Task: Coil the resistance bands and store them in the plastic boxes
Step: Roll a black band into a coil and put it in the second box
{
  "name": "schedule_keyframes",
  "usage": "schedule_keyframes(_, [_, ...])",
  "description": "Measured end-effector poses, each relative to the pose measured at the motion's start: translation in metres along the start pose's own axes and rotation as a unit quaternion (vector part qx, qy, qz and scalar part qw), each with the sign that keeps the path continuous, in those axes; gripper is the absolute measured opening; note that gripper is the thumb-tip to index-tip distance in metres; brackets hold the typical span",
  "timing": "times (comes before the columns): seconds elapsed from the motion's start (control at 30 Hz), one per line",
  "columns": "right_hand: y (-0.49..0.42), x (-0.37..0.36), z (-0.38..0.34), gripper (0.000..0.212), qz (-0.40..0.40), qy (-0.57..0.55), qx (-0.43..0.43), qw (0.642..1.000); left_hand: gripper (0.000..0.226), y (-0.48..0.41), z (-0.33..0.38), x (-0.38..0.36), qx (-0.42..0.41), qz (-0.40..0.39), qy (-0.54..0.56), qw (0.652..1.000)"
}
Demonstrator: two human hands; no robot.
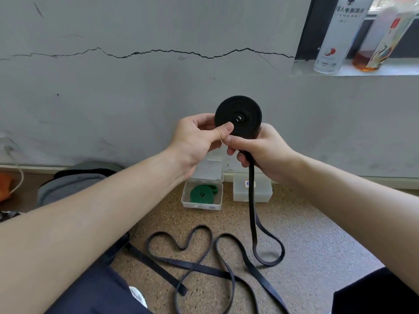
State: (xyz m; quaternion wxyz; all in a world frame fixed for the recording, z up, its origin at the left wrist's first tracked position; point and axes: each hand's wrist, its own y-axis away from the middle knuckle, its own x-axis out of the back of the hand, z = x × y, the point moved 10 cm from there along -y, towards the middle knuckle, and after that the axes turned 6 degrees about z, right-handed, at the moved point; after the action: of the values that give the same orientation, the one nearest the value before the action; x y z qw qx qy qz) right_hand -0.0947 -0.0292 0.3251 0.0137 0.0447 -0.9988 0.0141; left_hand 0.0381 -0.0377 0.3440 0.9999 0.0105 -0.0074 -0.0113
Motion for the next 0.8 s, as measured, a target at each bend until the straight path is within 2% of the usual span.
schedule_keyframes(0.23, [0.001,0.008,-0.013,0.015,-0.037,0.102,0.035,0.993,0.015,-0.010,0.019,0.008,-0.059,-0.046,-0.094,0.993])
schedule_keyframes(0.37, [0.003,0.004,-0.007,0.017,-0.074,0.132,0.026,0.988,0.018,-0.008,0.031,0.001,-0.129,-0.106,-0.212,0.963])
schedule_keyframes(0.47, [0.005,-0.004,0.000,0.017,-0.087,0.140,0.014,0.986,0.018,-0.006,0.030,-0.002,-0.137,-0.137,-0.276,0.941])
schedule_keyframes(0.53, [0.005,-0.007,0.002,0.016,-0.081,0.122,0.011,0.989,0.013,-0.005,0.027,0.001,-0.131,-0.124,-0.253,0.951])
schedule_keyframes(0.63, [0.003,-0.007,0.000,0.013,-0.055,0.055,0.015,0.997,0.016,-0.003,0.011,0.005,-0.066,-0.078,-0.110,0.989])
schedule_keyframes(0.7, [0.001,-0.004,0.000,0.013,-0.026,0.018,0.008,0.999,0.018,-0.002,-0.001,0.004,-0.023,-0.043,-0.036,0.998])
schedule_keyframes(0.8, [0.000,-0.001,0.001,0.016,-0.008,0.020,0.000,1.000,0.023,-0.005,-0.004,0.005,-0.015,-0.013,-0.031,0.999])
